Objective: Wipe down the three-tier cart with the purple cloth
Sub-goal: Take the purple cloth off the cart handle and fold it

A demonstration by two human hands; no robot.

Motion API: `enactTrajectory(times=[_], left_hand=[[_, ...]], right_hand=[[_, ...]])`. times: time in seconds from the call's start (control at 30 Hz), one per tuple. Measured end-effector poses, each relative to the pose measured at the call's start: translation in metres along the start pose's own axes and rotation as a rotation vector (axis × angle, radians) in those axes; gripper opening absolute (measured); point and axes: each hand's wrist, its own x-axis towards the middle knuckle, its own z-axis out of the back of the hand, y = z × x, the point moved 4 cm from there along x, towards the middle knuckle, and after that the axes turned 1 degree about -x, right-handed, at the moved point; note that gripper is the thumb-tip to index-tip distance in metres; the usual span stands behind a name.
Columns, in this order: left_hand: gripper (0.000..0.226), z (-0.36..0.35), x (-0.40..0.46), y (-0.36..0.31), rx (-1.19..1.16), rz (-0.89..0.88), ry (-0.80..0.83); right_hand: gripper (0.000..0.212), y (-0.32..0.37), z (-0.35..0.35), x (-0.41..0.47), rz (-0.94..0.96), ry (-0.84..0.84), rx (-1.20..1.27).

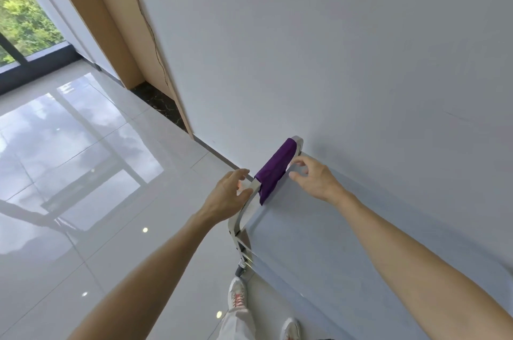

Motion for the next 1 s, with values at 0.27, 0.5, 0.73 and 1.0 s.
enactTrajectory(times=[0.27, 0.5, 0.73, 1.0], left_hand=[[0.044, -0.024, 0.069, 0.013, 0.047, -0.004, 0.141], [0.056, -0.035, 0.102, 0.019, 0.058, 0.072, 0.233], [0.025, -0.047, 0.103, 0.009, 0.063, 0.131, 0.17], [0.016, -0.037, 0.095, 0.01, 0.118, 0.113, 0.097]], right_hand=[[0.043, -0.01, 0.012, 0.069, -0.238, -0.105, 0.081], [0.042, -0.004, 0.001, 0.117, -0.303, -0.077, 0.131], [0.031, -0.01, -0.006, 0.141, -0.282, -0.091, 0.015], [0.025, -0.021, 0.0, 0.13, -0.309, -0.028, 0.0]])
